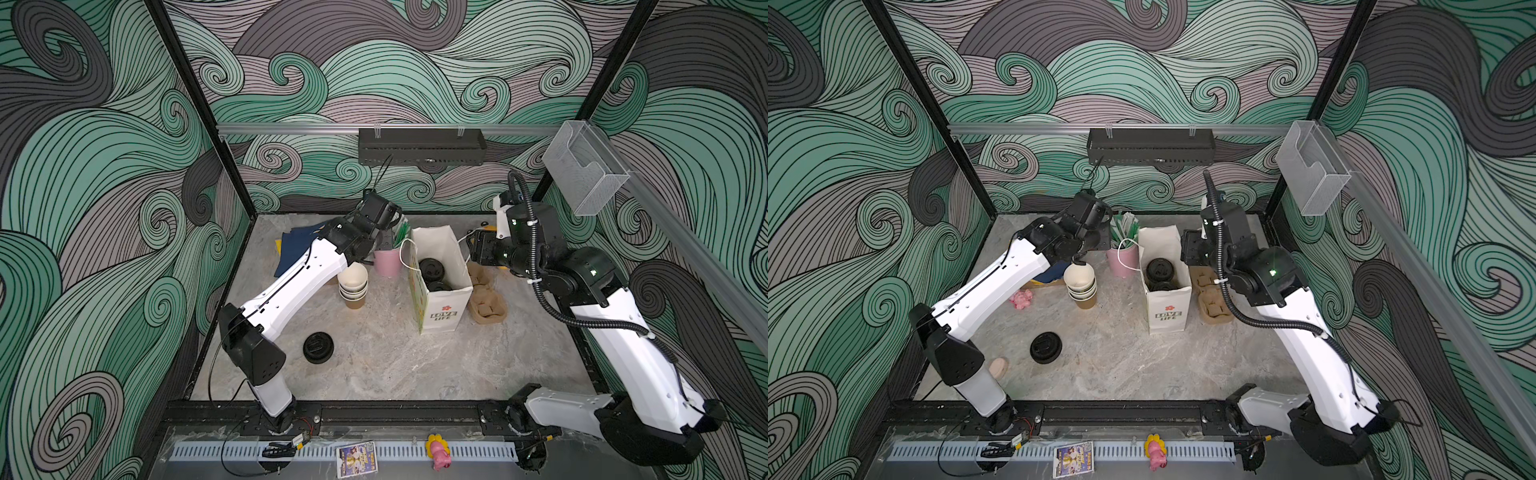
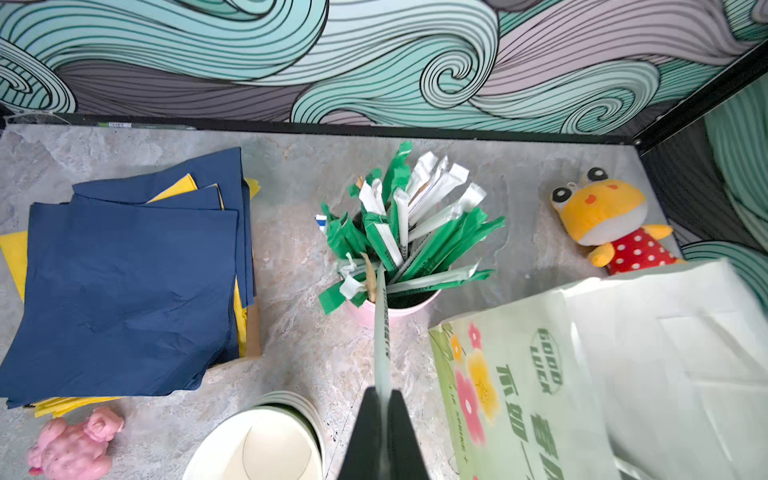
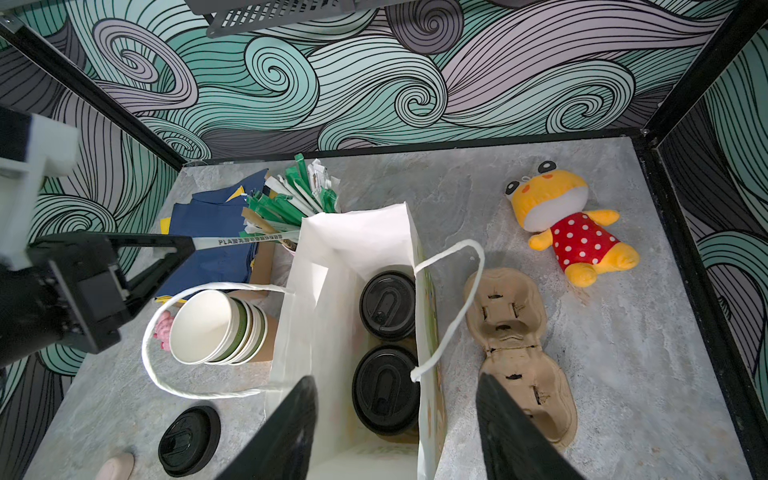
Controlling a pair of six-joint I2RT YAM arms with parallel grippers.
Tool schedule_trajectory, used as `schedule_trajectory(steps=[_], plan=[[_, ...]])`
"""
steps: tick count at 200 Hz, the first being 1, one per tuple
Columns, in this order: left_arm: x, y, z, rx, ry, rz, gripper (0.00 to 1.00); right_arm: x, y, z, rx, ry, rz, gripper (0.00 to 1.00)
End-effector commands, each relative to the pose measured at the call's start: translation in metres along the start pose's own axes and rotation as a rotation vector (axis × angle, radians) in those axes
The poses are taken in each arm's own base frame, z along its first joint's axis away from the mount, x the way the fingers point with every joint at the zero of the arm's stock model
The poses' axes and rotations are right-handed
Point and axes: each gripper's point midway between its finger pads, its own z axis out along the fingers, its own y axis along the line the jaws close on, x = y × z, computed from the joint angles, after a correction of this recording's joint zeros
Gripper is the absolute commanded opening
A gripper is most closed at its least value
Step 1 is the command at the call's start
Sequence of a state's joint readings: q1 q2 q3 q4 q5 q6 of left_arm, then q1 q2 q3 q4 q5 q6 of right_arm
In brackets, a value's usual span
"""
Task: Pack the takeout coffee
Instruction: 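Lift the straw with the left gripper and pass it to the right gripper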
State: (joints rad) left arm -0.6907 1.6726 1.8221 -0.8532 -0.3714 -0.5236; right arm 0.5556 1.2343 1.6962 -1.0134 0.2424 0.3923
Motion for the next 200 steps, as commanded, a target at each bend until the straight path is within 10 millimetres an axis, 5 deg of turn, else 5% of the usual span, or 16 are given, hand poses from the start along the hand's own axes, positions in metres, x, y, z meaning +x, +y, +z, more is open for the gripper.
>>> schedule_trajectory(steps=[1, 64, 90, 124, 155, 200], plan=[[-0.004, -0.001, -0.025, 0.051, -0.018, 0.025, 0.00, -0.001, -0.001, -0.007, -0.012, -0.005, -0.016, 0.62], [-0.016, 0.006, -0.081, 0.140, -0.073, 0.100, 0.00, -0.014, 0.020, -0.017, -0.123, -0.019, -0.132, 0.63], [-0.022, 0.003, -0.106, 0.210, -0.110, 0.170, 0.00, -0.018, 0.056, -0.023, -0.311, -0.013, -0.244, 0.64], [-0.034, -0.004, -0.163, 0.368, -0.247, 0.296, 0.00, -0.026, 0.107, -0.030, -0.554, -0.042, -0.412, 0.64], [-0.032, -0.015, -0.182, 0.475, -0.313, 0.382, 0.00, -0.023, 0.145, -0.032, -0.721, -0.079, -0.618, 0.64], [-0.029, -0.036, -0.199, 0.629, -0.397, 0.421, 0.00, -0.005, 0.177, -0.019, -0.745, -0.153, -0.980, 0.62]])
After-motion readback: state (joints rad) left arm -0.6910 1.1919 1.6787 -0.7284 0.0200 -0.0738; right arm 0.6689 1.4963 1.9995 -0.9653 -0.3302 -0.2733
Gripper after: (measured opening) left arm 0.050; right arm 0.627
